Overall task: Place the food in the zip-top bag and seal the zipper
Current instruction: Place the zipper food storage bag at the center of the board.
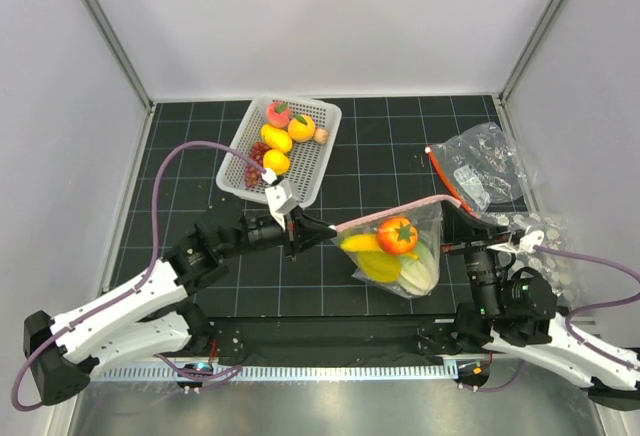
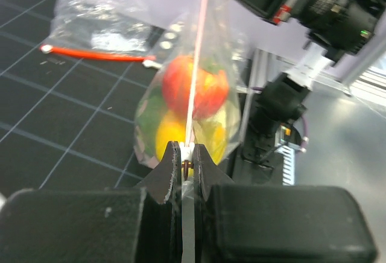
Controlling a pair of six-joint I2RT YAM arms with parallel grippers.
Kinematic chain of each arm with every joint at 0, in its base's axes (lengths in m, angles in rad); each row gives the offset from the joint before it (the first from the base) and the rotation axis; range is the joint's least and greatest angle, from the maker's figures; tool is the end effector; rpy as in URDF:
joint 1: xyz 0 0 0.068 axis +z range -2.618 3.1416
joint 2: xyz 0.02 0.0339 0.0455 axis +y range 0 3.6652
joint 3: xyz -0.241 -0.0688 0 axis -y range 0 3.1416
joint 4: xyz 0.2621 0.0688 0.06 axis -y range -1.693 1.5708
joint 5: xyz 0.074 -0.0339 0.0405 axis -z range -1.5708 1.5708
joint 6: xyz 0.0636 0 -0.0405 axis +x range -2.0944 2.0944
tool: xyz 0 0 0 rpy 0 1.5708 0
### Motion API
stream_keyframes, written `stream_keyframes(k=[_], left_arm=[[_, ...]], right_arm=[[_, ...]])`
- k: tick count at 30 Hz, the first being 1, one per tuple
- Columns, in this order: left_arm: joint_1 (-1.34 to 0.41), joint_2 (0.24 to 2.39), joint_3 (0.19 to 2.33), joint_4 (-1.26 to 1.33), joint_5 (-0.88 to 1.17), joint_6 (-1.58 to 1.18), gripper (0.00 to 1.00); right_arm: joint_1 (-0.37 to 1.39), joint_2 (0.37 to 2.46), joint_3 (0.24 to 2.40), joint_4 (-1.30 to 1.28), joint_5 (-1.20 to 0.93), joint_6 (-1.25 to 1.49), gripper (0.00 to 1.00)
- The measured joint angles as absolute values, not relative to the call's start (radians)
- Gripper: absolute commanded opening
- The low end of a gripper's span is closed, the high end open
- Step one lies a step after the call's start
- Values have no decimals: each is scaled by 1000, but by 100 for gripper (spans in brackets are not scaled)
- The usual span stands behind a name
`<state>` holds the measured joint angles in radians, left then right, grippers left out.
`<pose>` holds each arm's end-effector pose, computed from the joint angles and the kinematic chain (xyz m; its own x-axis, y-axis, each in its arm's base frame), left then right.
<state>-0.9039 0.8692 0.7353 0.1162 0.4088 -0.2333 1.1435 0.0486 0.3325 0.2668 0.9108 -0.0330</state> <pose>0.1438 -0.2235 0.3197 -0.2342 -0.0455 -0.9711 0.9381 0.2516 -0.2380 0.0915 0.0796 0.3153 0.2259 0.4474 -0.8653 -0.2717 0.8820 0.3851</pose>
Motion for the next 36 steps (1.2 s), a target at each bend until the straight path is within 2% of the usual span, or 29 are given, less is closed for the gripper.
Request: stream_keyframes(k=[5,11,18,19,21,22,23,24,25,28,31,36], left_arm=[[-906,869,773,26,196,-265,0],[-902,847,781,-97,-150,-305,0],[-907,780,782,-154,-379,-343,2],[-907,785,784,-163,-410,-347,9],[-907,806,788,-184,-469,-354,18],[-905,824,791,-201,-508,-356,36],[-903,840,794,-214,-541,-355,47],[-900,863,801,-231,-575,-357,53],[-898,884,809,-245,-603,-364,67],[-894,923,834,-279,-665,-381,79],[-894,905,836,-286,-683,-390,84],[-894,795,818,-259,-691,-394,90]], right_arm=[[1137,216,353,344,930,-76,1],[1034,705,559,396,901,-110,1],[706,1038,717,321,410,169,3],[673,1088,751,316,342,204,7],[638,1160,805,312,257,250,40],[624,1193,832,308,229,268,61],[614,1217,853,306,208,280,87],[606,1239,874,300,186,295,92],[600,1253,895,281,168,301,95],[597,1263,949,204,139,344,97],[599,1235,986,116,151,423,98],[600,1074,944,-17,307,535,99]])
